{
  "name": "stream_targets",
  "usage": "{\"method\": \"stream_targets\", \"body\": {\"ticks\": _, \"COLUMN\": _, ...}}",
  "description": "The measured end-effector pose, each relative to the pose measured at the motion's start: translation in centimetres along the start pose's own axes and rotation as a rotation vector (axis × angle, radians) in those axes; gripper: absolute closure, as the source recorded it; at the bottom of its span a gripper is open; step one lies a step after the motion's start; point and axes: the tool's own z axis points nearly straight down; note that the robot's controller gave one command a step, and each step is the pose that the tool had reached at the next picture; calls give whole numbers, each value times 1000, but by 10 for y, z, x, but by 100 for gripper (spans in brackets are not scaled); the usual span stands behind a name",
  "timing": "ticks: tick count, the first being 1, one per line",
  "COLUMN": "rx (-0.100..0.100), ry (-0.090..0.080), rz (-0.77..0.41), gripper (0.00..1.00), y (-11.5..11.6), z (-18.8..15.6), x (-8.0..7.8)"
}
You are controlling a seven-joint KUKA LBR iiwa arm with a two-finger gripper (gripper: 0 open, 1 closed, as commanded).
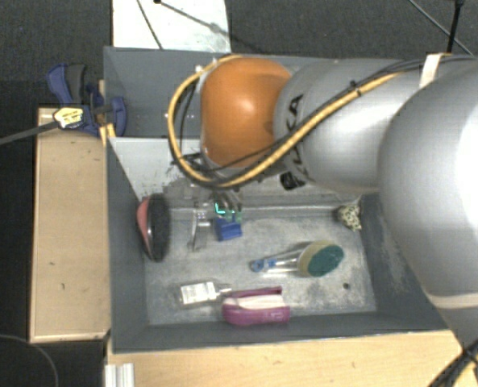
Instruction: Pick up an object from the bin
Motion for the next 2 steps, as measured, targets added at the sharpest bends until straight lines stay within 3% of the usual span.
{"method": "stream_targets", "body": {"ticks": 1, "rx": -1, "ry": 0, "rz": -94, "gripper": 0, "y": -21, "z": 89, "x": 59}}
{"method": "stream_targets", "body": {"ticks": 2, "rx": -1, "ry": -20, "rz": -434, "gripper": 0, "y": -50, "z": 85, "x": 108}}
